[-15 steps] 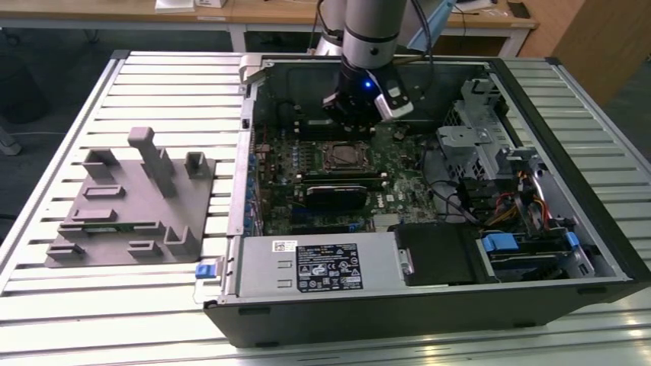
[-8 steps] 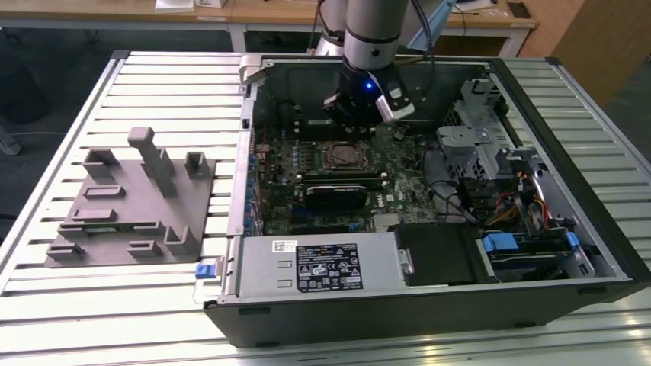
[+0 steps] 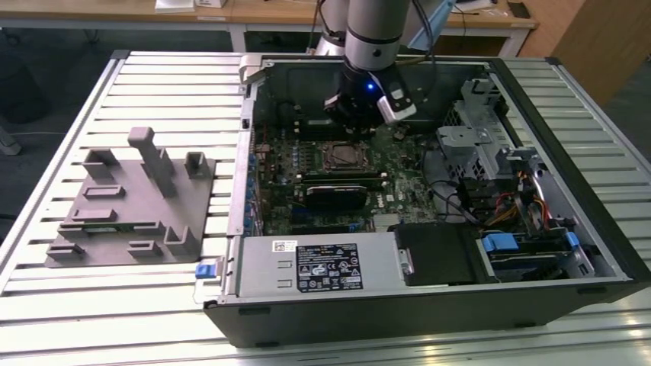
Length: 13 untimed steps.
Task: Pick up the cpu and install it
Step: 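Install the second cpu locking lever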
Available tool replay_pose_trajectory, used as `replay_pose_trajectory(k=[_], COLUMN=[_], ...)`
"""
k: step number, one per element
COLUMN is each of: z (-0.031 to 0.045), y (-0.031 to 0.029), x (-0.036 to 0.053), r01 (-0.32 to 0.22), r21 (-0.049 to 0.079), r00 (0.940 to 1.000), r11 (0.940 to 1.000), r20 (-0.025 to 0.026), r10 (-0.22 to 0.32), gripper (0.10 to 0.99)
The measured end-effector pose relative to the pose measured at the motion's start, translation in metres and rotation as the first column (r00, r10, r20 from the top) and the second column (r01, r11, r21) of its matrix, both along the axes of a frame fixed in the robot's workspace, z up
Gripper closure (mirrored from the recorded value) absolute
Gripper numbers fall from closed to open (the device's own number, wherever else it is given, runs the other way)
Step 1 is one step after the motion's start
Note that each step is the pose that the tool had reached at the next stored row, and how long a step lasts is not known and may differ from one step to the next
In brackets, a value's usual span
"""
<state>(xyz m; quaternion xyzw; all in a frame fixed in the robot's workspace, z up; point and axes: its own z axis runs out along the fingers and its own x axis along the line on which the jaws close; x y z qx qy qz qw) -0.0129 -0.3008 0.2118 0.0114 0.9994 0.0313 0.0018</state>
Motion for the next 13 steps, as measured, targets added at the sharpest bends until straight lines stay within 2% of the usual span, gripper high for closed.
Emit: replay_pose_trajectory(k=[3, 5, 9, 13], z=[0.0125, 0.0178, 0.0194, 0.0193], y=[-0.0001, -0.0001, -0.0017, -0.0117], x=[0.0, 0.0, 0.0, 0.0], r01=[0.0, 0.0, 0.0, 0.0], r21=[0.0, 0.0, 0.0, 0.0], r00=[1.0, 1.0, 1.0, 1.0], r11=[1.0, 1.0, 1.0, 1.0], r20=[-0.0001, -0.0002, -0.0001, -0.0001], r10=[0.0, 0.0, 0.0, 0.0], gripper=[0.98, 0.98, 0.98, 0.98])
